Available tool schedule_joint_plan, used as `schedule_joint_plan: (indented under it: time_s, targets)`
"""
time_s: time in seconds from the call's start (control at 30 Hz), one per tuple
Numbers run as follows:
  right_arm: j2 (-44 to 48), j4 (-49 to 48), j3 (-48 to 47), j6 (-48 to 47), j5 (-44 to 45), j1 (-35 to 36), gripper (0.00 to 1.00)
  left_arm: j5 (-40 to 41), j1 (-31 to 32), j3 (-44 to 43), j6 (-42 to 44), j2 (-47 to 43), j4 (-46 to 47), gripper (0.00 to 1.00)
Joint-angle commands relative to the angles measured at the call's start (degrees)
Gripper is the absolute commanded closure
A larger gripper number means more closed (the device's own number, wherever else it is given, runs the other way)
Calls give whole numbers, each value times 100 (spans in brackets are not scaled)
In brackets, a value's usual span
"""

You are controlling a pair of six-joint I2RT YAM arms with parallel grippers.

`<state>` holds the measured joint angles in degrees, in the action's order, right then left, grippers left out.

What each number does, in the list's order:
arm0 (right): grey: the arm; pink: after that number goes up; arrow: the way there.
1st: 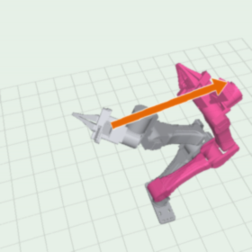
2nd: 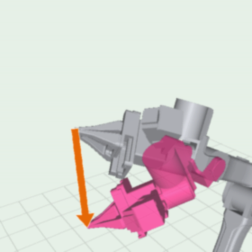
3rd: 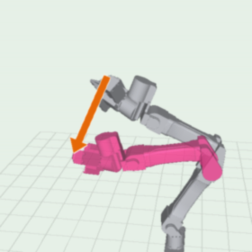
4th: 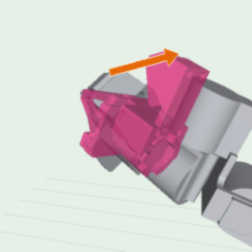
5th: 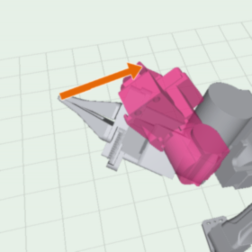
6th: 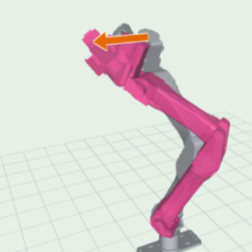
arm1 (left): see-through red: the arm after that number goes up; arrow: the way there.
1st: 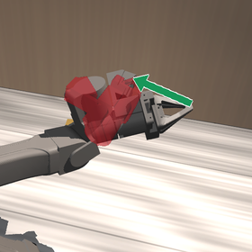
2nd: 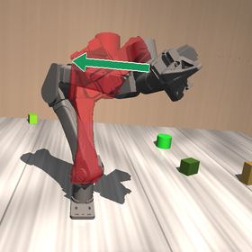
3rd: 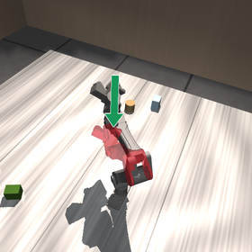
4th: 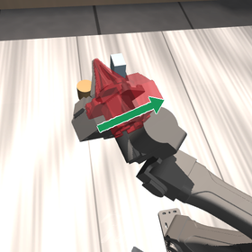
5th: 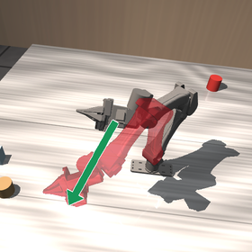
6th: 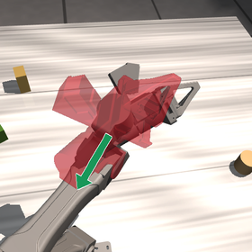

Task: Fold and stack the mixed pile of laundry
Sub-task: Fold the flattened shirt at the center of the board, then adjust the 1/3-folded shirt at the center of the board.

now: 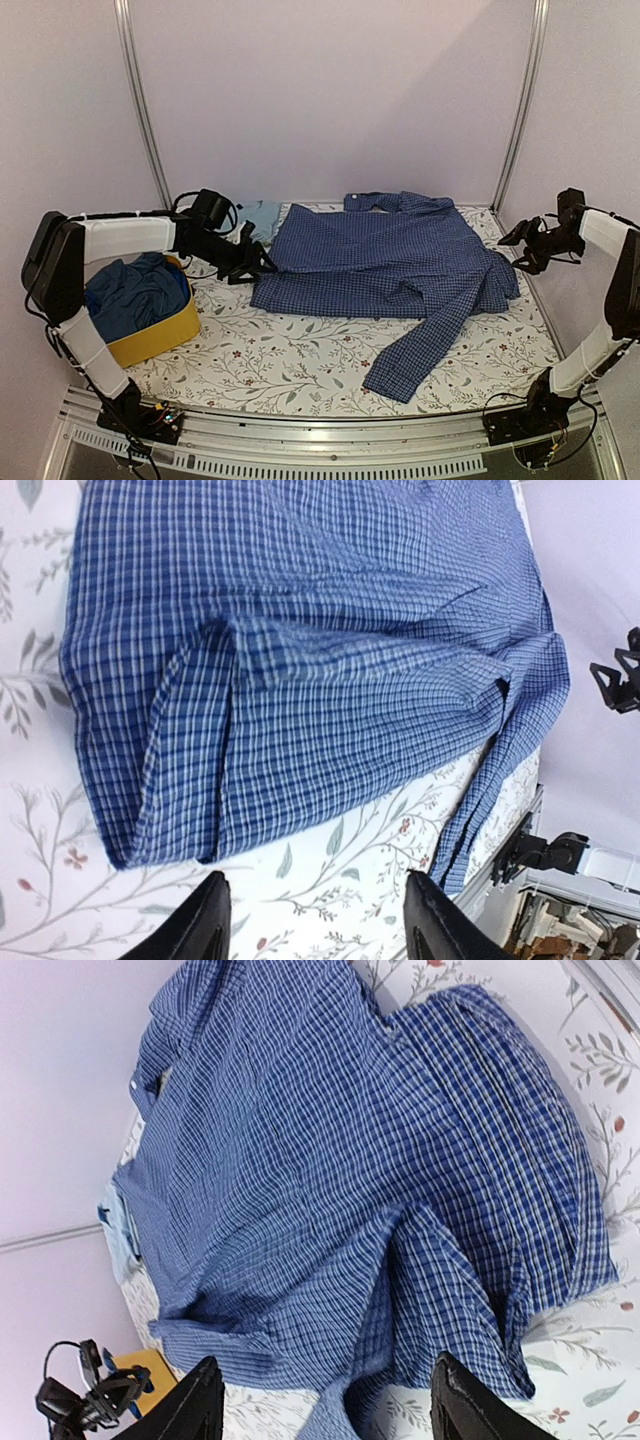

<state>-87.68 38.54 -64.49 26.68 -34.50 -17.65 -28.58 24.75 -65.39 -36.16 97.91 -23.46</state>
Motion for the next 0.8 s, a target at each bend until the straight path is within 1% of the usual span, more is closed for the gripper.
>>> schedule_joint_plan:
  time_s: [0.0,0.1,0.3,0.4,0.53,0.63,0.77]
  targets:
    - [506,420,474,-627,476,24,32,-320,110,643,428,-114,441,45]
    - [576,609,569,-816,789,25,36,-361,240,780,575,6,525,49]
    - [297,613,805,-1141,1208,22,36,-48,526,803,780,301,600,50]
    - [23,539,919,-1335,976,23,38,27,555,865,782,348,725,51]
    - [-212,454,999,-1507,954,18,38,156,561,904,880,429,815,51]
    - [-349,368,1044,-1573,962,24,37,189,557,844,903,555,884,50]
    - [-522,226,1086,-1566,829,22,36,445,561,708,948,601,756,48]
